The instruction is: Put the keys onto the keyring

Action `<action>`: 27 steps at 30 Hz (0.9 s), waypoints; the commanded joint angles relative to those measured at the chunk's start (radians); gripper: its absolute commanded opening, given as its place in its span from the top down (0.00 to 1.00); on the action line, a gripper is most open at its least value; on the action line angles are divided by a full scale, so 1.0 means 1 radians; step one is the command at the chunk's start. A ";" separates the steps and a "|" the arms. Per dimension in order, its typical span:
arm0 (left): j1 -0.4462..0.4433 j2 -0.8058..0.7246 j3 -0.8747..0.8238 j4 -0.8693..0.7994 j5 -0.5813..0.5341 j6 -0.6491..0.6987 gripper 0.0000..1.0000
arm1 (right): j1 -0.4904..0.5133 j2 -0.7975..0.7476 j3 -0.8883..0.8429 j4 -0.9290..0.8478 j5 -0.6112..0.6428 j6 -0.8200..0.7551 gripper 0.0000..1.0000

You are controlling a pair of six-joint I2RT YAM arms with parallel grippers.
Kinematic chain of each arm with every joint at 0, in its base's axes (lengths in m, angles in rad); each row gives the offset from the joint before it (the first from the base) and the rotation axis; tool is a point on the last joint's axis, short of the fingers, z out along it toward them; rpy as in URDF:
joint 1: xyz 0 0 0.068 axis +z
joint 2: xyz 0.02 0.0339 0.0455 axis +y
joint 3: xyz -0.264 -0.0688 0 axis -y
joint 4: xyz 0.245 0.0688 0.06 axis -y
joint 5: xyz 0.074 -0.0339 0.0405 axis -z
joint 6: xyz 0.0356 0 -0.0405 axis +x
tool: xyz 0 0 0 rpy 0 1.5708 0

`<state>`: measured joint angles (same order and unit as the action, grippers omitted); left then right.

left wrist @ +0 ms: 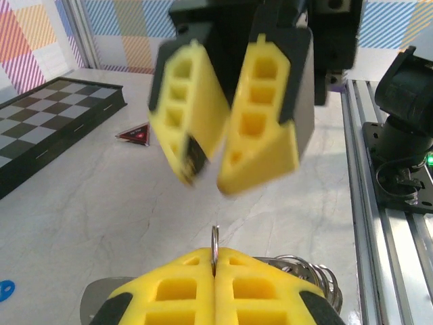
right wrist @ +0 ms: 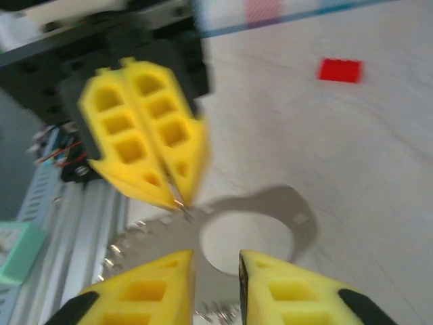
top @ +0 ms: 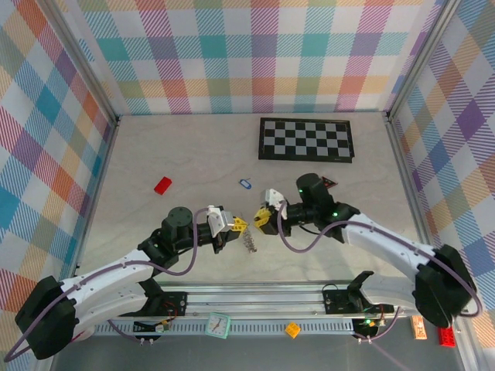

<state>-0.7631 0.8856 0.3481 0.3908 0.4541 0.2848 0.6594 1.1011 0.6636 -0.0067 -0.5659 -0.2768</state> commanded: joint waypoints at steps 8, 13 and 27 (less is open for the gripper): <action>0.006 -0.031 0.083 -0.111 -0.090 0.009 1.00 | -0.037 -0.030 0.080 -0.460 0.849 0.689 0.63; 0.006 -0.026 0.094 -0.120 -0.128 -0.021 1.00 | -0.099 0.078 0.162 -0.633 0.839 0.767 0.62; 0.006 -0.026 0.083 -0.087 -0.193 -0.075 1.00 | -0.445 0.224 0.204 -0.650 0.629 0.719 0.62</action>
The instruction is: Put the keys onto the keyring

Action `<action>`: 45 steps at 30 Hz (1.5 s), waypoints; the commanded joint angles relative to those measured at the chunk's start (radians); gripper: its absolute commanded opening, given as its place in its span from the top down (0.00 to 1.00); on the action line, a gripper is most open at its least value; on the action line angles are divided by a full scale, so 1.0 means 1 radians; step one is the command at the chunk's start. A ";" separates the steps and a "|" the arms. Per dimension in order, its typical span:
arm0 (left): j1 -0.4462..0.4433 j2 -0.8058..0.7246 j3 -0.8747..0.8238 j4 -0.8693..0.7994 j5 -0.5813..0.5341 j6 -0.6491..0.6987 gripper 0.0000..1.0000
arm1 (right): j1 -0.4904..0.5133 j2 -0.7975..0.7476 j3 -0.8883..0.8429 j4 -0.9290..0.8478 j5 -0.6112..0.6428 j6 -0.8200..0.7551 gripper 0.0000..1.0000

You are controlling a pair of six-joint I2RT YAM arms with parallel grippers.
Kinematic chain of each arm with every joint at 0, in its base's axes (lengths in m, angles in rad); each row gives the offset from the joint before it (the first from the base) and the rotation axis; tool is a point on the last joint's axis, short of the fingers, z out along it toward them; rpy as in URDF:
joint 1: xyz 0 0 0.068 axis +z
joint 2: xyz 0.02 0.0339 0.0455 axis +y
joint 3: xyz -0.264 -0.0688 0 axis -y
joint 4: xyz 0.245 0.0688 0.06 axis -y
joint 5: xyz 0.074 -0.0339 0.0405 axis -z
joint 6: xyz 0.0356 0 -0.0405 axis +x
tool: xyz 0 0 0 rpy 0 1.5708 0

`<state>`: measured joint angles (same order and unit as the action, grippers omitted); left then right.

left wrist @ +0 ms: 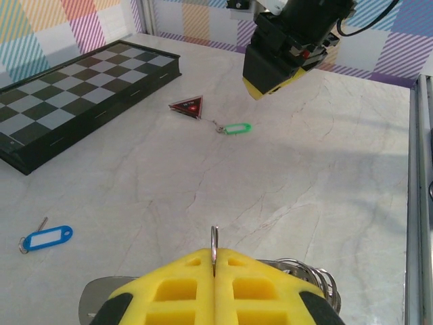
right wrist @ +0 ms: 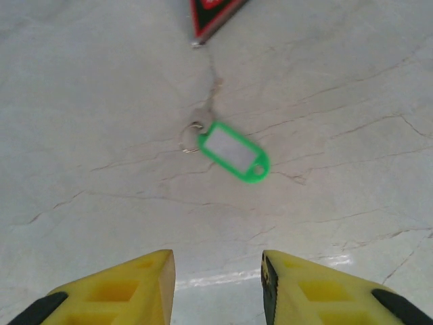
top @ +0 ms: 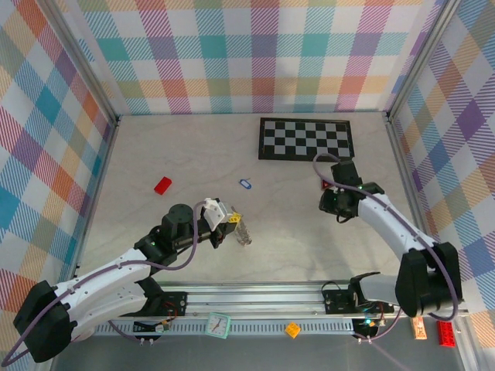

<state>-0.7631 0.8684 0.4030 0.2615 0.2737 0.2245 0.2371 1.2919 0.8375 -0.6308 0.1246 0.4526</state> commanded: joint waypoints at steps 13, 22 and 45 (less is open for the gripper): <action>0.005 0.014 0.030 0.056 0.003 -0.019 1.00 | 0.010 0.313 0.202 0.012 -0.073 -0.045 0.64; 0.006 0.020 0.031 0.064 0.002 -0.020 1.00 | 0.107 0.471 0.314 -0.093 0.164 -0.124 0.63; 0.006 0.020 0.031 0.068 0.005 -0.022 1.00 | 0.157 0.542 0.365 -0.148 0.284 -0.125 1.00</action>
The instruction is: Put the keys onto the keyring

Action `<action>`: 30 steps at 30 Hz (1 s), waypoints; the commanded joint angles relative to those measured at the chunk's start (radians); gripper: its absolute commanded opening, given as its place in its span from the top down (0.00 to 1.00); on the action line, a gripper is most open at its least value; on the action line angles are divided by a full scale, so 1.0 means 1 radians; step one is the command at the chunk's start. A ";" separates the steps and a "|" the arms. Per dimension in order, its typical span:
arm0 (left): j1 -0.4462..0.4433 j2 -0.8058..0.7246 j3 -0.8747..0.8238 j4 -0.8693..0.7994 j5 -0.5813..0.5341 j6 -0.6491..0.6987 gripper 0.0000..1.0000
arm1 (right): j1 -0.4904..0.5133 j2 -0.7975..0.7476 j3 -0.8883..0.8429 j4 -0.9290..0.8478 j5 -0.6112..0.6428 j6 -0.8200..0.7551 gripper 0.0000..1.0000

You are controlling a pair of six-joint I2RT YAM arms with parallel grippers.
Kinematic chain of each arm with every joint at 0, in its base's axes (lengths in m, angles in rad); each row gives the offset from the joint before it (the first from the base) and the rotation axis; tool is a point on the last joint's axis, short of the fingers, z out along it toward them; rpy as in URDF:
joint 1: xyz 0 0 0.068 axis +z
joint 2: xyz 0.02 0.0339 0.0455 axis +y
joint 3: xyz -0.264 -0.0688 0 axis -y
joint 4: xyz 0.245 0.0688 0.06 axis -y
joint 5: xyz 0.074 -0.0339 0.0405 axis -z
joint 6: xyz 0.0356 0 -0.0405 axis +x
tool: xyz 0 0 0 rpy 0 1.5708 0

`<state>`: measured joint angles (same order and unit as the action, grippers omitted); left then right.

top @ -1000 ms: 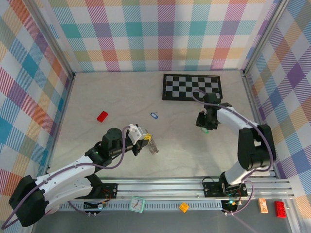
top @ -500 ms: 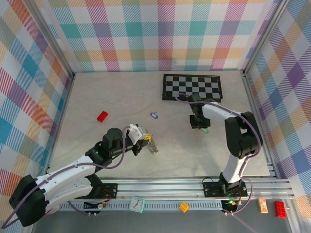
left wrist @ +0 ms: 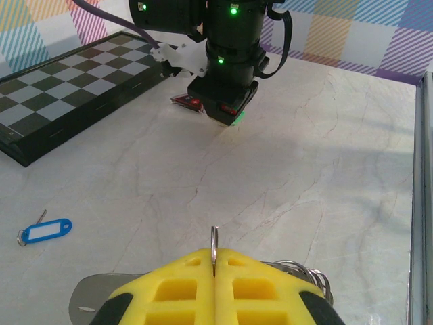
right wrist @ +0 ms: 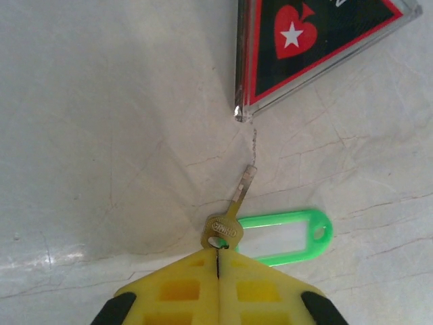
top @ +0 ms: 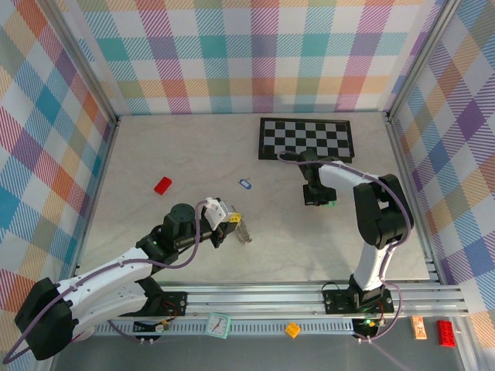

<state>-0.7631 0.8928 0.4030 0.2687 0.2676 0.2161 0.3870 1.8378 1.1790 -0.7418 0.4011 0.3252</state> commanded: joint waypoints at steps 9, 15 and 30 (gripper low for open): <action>0.006 -0.009 0.026 0.069 0.004 -0.020 1.00 | 0.012 -0.149 -0.028 -0.022 -0.275 -0.018 1.00; 0.006 0.002 0.013 0.096 -0.008 -0.038 1.00 | 0.019 -0.243 -0.112 0.049 -0.579 -0.017 1.00; 0.006 -0.008 -0.005 0.112 -0.026 -0.064 1.00 | 0.070 -0.150 -0.138 0.126 -0.820 -0.051 1.00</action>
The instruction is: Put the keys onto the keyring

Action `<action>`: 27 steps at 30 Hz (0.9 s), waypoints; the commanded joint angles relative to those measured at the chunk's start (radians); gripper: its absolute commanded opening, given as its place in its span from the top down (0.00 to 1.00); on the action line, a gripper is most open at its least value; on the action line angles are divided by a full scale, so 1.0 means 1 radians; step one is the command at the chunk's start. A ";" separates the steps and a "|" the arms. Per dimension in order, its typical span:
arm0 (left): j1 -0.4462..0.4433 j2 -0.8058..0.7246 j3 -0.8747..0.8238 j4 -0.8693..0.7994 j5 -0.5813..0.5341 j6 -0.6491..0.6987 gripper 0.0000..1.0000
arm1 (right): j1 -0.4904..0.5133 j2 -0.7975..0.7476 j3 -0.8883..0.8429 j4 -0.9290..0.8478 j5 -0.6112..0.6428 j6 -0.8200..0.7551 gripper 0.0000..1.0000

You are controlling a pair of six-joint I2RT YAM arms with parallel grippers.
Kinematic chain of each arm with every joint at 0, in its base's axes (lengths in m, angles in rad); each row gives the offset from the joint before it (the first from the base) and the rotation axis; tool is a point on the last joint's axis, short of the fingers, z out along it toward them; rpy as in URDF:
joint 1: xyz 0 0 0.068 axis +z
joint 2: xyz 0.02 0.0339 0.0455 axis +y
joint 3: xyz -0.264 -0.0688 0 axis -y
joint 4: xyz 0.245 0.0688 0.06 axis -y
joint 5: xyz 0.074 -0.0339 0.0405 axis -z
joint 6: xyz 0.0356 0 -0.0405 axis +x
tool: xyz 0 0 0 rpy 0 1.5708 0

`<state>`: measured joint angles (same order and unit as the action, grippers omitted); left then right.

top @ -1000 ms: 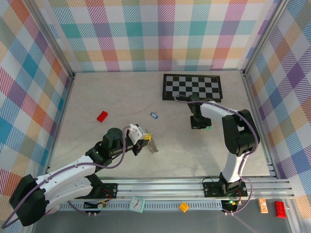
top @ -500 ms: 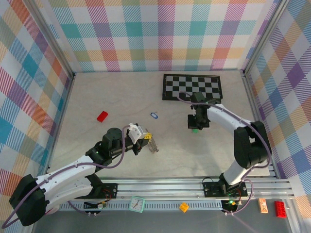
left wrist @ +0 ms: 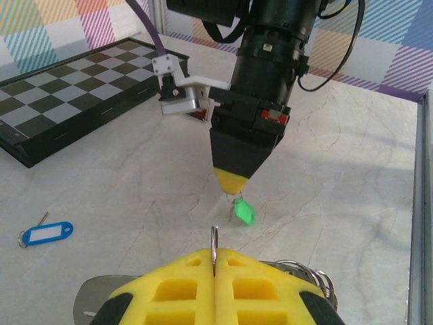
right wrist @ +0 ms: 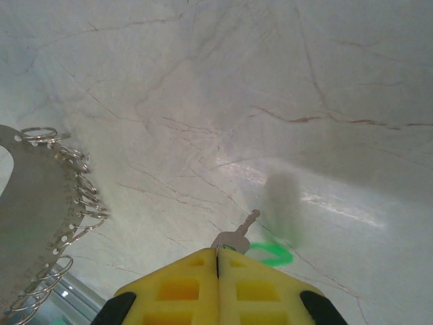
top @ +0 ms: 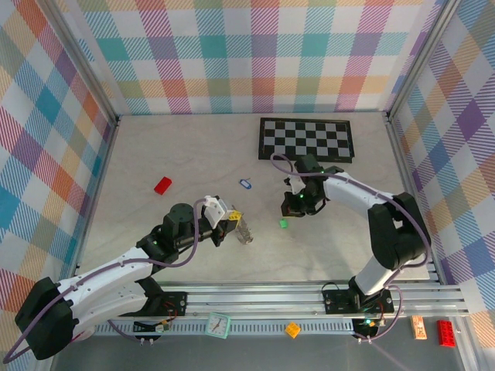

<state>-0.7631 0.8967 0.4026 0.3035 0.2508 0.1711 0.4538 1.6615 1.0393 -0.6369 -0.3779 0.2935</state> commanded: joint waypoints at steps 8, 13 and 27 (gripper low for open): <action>0.005 -0.013 -0.007 0.075 -0.012 -0.019 1.00 | 0.006 0.078 0.036 0.030 -0.026 -0.010 1.00; 0.005 -0.015 -0.011 0.075 -0.018 -0.018 1.00 | 0.006 0.114 0.067 0.025 0.041 -0.004 1.00; 0.005 -0.023 -0.021 0.069 -0.024 -0.018 1.00 | 0.006 0.172 0.096 -0.006 0.137 -0.020 0.95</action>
<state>-0.7631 0.8925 0.3931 0.3202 0.2325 0.1677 0.4538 1.8183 1.1130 -0.6216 -0.2607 0.2935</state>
